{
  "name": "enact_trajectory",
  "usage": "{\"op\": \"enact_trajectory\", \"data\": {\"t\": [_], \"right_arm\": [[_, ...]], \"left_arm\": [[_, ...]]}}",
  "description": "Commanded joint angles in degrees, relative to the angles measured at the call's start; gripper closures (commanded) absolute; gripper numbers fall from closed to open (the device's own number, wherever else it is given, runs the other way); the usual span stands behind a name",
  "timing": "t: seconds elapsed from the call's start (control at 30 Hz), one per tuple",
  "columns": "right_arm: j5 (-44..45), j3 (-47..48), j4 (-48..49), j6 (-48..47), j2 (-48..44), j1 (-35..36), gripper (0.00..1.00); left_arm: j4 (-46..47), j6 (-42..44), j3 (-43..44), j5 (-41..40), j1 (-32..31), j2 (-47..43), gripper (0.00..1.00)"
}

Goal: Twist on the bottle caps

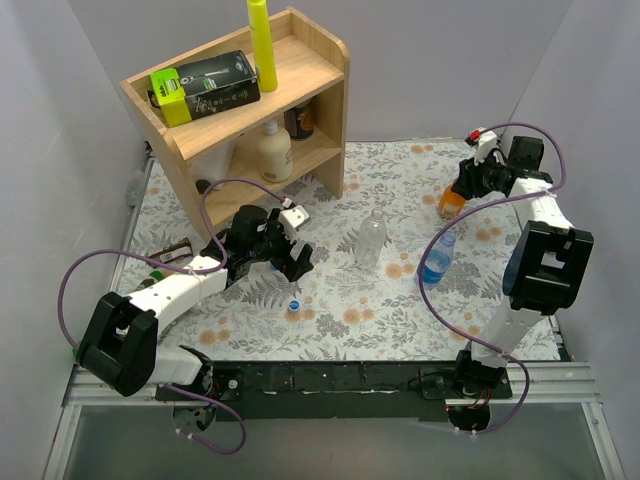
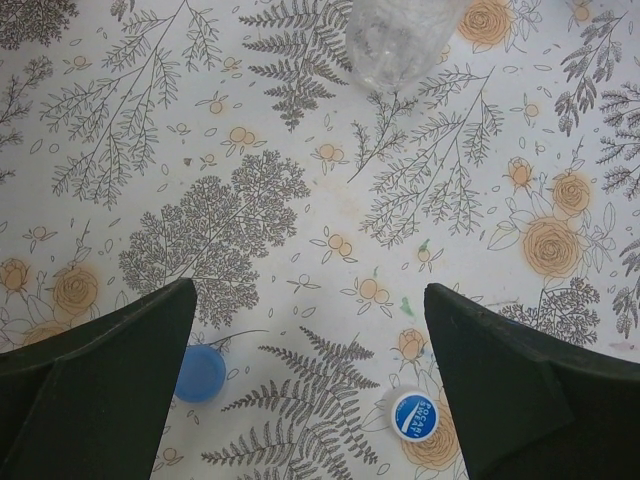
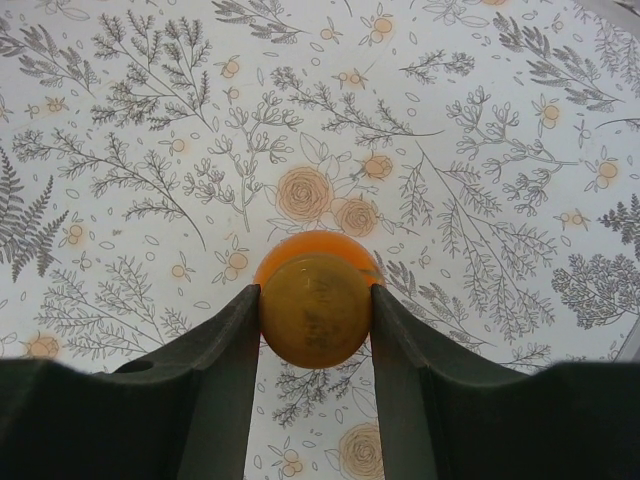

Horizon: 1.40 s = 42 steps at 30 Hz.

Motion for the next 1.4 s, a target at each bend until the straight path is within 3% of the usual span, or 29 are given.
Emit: {"op": "enact_trajectory", "data": {"t": [0.0, 0.33, 0.47, 0.5, 0.53, 0.77, 0.93, 1.1, 1.17, 1.37], "right_arm": [[-2.4, -2.0, 3.1, -1.8, -1.7, -0.1, 0.69], [-1.4, -6.2, 3.6, -5.0, -3.0, -0.1, 0.58], [-1.3, -6.7, 3.2, -5.0, -3.4, -0.1, 0.47], [-1.3, -6.7, 3.3, -4.9, -3.6, -0.1, 0.36], [-1.4, -6.8, 3.3, -4.9, -3.8, -0.2, 0.33], [-1.7, -4.2, 1.9, -1.9, -7.6, -0.2, 0.20], [-3.5, -6.1, 2.1, 2.6, -15.9, -0.1, 0.20], [-17.2, -9.7, -1.9, 6.4, -26.4, -0.2, 0.21], [-21.9, -13.7, -2.0, 6.6, -30.5, 0.0, 0.17], [-22.4, -20.3, -8.1, 0.5, -35.6, 1.5, 0.13]], "left_arm": [[-1.0, 0.6, 2.1, 1.0, 0.4, -0.5, 0.02], [-1.2, 1.0, 1.6, 2.2, 0.4, -0.5, 0.02], [-1.2, 1.0, 1.5, 2.4, 0.4, -0.5, 0.02], [-1.2, 1.1, 1.5, 2.3, 0.4, -0.6, 0.02], [-1.2, 1.1, 1.5, 2.4, 0.4, -0.5, 0.02], [-0.6, 1.1, 1.4, 2.9, 0.4, -0.1, 0.02], [0.1, 0.5, 0.8, 2.6, 0.3, 0.0, 0.02], [0.6, -0.3, 0.9, 2.4, 0.4, 0.9, 0.02], [0.8, -0.3, 0.9, 2.5, 0.4, 1.2, 0.02], [1.2, -0.8, 1.4, 3.3, 0.4, 2.0, 0.02]]}}
